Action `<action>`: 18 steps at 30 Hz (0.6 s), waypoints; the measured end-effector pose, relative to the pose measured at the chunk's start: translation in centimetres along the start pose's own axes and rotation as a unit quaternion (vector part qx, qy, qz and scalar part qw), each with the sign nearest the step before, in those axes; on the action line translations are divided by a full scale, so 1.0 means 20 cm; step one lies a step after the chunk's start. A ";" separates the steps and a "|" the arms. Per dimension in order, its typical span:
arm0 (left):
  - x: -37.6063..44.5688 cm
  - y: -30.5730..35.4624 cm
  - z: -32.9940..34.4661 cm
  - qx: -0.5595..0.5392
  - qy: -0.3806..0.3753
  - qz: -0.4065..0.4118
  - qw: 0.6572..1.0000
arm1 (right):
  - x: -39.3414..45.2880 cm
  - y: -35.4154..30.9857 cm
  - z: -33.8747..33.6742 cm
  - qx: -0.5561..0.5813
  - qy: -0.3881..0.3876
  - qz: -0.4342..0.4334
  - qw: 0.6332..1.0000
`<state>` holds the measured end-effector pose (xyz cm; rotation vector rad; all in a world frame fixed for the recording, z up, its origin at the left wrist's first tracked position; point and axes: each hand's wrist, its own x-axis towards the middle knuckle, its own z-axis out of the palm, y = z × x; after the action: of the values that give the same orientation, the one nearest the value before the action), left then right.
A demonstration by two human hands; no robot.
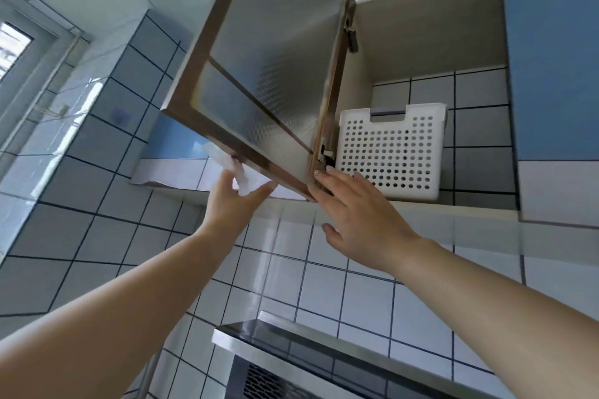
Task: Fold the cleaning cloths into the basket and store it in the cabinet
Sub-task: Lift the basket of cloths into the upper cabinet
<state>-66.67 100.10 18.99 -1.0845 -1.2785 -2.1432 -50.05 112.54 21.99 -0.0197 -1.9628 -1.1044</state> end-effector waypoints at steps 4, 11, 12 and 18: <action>0.03 -0.01 0.03 -0.052 0.046 0.013 0.998 | -0.05 0.02 -0.01 -0.026 -0.002 -0.013 1.000; -0.06 0.02 0.20 -0.045 0.063 0.098 0.992 | -0.17 0.08 -0.09 -0.035 -0.020 -0.040 0.998; -0.07 0.03 0.22 -0.024 0.061 0.119 0.991 | -0.19 0.09 -0.11 -0.038 -0.024 -0.048 0.998; -0.17 0.09 0.42 0.060 0.001 0.267 0.962 | -0.36 0.14 -0.20 -0.027 -0.004 -0.088 0.996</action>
<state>-59.98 106.31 19.66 -1.2076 -0.9569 -1.6415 -41.71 114.22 19.92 0.1230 -1.9702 -1.2736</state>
